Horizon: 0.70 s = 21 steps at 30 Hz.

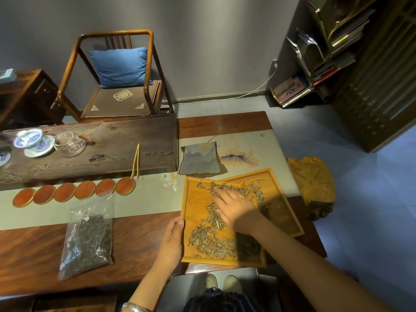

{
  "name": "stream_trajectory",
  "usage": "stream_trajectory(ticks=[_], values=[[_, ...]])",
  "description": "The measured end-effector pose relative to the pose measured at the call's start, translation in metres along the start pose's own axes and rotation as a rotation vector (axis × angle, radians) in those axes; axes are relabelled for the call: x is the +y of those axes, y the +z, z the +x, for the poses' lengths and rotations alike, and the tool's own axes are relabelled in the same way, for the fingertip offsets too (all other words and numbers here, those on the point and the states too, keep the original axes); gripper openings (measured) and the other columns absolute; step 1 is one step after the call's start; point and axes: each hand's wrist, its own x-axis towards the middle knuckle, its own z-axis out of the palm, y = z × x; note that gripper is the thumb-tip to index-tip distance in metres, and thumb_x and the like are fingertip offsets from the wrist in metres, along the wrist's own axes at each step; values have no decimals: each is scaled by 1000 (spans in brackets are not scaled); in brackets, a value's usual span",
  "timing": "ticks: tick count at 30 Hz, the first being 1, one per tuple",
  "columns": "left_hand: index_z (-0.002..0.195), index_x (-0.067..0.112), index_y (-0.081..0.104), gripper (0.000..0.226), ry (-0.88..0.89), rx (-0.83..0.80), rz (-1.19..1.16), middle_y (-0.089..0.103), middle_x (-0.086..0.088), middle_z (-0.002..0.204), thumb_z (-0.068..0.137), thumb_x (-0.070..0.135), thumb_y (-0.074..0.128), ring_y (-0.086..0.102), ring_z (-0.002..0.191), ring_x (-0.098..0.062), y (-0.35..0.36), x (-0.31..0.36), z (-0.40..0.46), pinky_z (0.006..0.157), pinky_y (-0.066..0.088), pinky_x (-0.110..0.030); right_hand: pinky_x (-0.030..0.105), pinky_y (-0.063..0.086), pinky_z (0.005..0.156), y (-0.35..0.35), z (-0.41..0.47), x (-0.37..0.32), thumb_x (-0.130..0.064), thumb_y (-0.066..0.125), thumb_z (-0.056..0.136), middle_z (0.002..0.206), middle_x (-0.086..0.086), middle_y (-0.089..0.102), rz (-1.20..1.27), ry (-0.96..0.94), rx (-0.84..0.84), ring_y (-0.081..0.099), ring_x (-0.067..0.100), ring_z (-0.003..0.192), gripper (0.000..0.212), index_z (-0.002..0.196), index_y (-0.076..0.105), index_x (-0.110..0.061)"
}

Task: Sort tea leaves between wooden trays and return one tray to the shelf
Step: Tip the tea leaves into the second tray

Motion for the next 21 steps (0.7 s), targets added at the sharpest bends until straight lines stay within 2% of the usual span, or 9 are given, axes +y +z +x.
stream_trajectory(ticks=[3,6,10,15,18,21], values=[[99,23,60,21,7,13,4,68,4,91,102,23,39,64,84,-7,2,0,-1,67,43,-17,42,36,109,-1,-9,8,-27,46,94,147,12,41,-16,24,29,44,30,130,47,138,44,-10],[100,24,60,21,4,10,12,68,3,93,102,23,39,64,86,-8,2,1,-1,68,42,-19,39,51,95,-3,-18,17,-24,59,84,131,13,59,-40,31,103,61,28,112,42,123,61,-9],[100,24,60,22,0,17,7,68,-1,97,102,24,39,64,91,-14,2,0,-1,73,44,-24,34,58,81,-4,-29,29,-21,46,83,116,15,68,-83,20,202,68,27,96,38,110,69,-7],[103,22,61,23,4,16,24,68,-2,100,102,25,38,64,93,-15,0,-1,-2,73,43,-24,37,61,68,-5,-36,42,-4,70,70,105,22,70,-135,42,222,70,31,86,30,100,71,-2],[105,22,60,23,2,12,30,68,-1,100,102,26,37,64,95,-14,0,-1,-3,74,43,-24,41,60,71,-9,-40,48,3,66,71,108,27,67,-97,110,184,69,36,89,33,104,68,2],[103,23,60,23,-2,15,29,68,-1,99,102,27,37,64,94,-15,1,-1,-3,75,43,-25,45,56,83,-11,-44,48,-14,53,86,120,25,62,-78,83,172,63,37,104,35,115,64,1]])
